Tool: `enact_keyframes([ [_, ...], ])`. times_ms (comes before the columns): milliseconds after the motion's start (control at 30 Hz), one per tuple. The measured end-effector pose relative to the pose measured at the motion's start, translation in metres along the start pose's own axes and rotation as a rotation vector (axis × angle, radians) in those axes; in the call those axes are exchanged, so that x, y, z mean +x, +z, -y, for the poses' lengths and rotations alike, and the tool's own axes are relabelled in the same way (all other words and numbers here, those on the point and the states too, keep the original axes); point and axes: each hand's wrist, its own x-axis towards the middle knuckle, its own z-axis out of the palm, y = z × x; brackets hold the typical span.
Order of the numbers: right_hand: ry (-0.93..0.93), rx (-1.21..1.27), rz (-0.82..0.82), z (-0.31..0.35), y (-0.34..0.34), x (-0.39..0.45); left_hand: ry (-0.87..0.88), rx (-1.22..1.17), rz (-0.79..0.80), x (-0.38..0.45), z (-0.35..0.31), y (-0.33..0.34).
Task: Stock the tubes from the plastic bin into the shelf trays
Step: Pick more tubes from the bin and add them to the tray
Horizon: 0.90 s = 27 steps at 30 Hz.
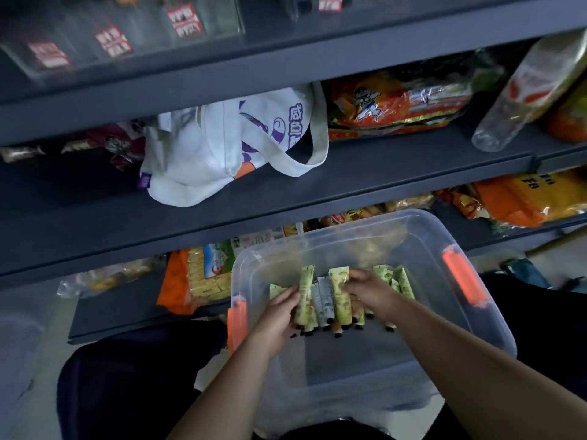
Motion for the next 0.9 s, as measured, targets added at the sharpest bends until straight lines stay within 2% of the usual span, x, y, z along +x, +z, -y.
enact_keyframes([
  [100,-0.048,-0.015,-0.001,0.013,-0.010,-0.013,-0.021,-0.145,0.105,-0.019,-0.013,0.012],
  [167,-0.068,-0.044,0.002,0.021,-0.016,-0.019,-0.014,-0.159,0.170,-0.033,-0.021,0.020],
  [400,-0.188,-0.135,0.060,0.071,-0.041,-0.058,0.146,0.007,0.255,-0.076,-0.058,0.034],
  [767,-0.474,-0.317,0.155,0.186,-0.036,-0.142,0.448,0.206,0.248,-0.147,-0.144,0.038],
  [900,-0.583,-0.431,0.206,0.233,-0.025,-0.175,0.614,0.322,0.205,-0.183,-0.185,0.025],
])
